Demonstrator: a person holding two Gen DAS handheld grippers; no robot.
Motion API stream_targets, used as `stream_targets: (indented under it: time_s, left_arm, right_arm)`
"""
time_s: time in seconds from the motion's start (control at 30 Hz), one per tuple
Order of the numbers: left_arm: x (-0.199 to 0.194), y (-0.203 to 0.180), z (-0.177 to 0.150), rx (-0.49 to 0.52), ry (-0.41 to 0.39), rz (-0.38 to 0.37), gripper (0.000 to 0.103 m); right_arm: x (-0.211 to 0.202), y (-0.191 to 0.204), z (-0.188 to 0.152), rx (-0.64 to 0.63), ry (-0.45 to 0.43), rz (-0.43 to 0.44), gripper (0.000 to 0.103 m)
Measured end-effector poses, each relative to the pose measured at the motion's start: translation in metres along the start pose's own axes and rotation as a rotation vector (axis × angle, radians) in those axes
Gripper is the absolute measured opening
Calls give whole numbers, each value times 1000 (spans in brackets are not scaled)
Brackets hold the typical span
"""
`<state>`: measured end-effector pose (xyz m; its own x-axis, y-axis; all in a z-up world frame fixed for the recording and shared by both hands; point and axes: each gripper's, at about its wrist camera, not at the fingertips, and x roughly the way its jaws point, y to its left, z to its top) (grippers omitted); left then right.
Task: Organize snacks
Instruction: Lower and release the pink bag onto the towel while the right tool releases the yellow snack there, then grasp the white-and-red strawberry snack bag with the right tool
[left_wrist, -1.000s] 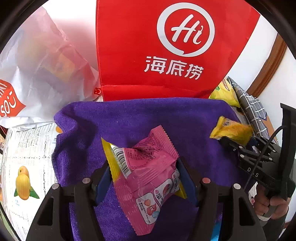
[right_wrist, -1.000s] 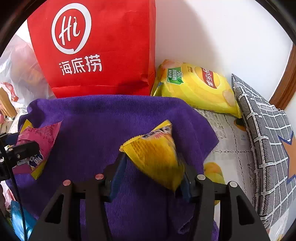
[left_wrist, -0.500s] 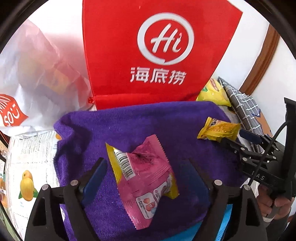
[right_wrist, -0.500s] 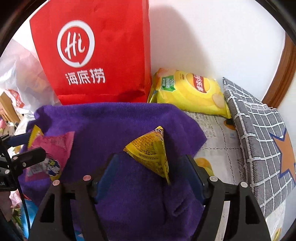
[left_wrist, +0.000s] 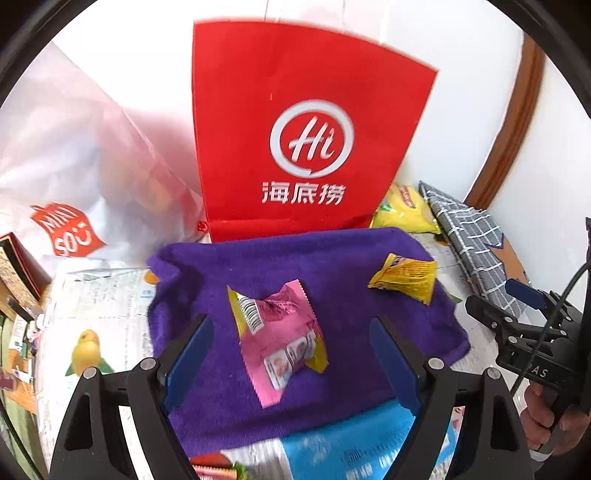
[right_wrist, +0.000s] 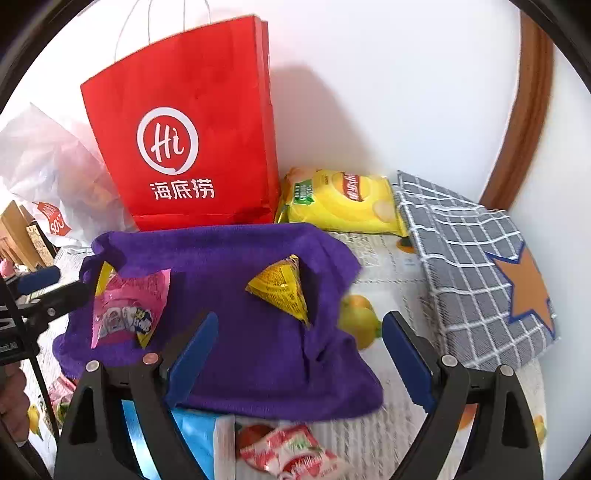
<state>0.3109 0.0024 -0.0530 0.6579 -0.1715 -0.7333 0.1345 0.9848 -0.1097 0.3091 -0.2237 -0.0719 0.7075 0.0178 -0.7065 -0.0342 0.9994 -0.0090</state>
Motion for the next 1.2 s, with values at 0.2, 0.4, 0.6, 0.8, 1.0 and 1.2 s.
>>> stream_targets:
  time_s: [0.2, 0.4, 0.6, 0.8, 1.0, 1.2]
  left_arm:
    - [-45, -6, -16, 1, -50, -22, 86]
    - [-81, -13, -39, 8, -73, 11, 86]
    - [-110, -16, -65, -2, -86, 9, 86]
    - [-121, -16, -85, -6, -54, 16, 86]
    - [-126, -14, -101, -22, -50, 24, 86]
    - [-127, -7, -113, -34, -45, 28, 84]
  right_arm:
    - [-44, -2, -13, -4, -41, -40, 97]
    - [-80, -2, -32, -4, -70, -59, 100]
    - [-103, 1, -53, -9, -58, -139, 100]
    - [-122, -2, -76, -26, -78, -112, 100]
    - [-125, -2, -91, -46, -80, -93, 100]
    - [-117, -16, -99, 8, -69, -82, 95]
